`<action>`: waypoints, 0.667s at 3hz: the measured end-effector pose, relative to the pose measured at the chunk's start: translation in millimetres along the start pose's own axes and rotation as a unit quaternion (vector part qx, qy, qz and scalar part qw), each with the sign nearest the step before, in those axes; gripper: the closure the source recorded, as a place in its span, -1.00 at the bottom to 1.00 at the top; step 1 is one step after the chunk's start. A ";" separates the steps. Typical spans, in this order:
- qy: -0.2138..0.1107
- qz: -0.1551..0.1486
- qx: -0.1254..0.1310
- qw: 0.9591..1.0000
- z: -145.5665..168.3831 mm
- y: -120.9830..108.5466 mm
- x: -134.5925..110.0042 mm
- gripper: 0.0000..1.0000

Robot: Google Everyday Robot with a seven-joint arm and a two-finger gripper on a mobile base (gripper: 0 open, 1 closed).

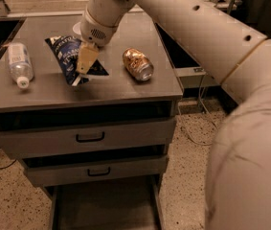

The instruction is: Place blue chip bag into bottom drawer

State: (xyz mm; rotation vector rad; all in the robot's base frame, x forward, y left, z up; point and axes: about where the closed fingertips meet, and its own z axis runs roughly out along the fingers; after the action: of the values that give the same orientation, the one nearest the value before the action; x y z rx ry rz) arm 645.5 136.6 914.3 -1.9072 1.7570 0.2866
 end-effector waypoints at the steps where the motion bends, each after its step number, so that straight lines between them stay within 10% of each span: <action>1: -0.009 0.004 0.015 1.000 -7.6 42.5 -2.4 1.00; 2: 0.013 0.001 -0.012 1.000 18.4 65.4 13.3 1.00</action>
Offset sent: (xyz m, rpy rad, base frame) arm -0.0346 -0.0024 0.0028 0.0267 -0.0254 -0.0179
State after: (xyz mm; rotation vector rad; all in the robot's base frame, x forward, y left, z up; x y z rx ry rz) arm 587.2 133.4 877.0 -1.9354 1.7791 0.2867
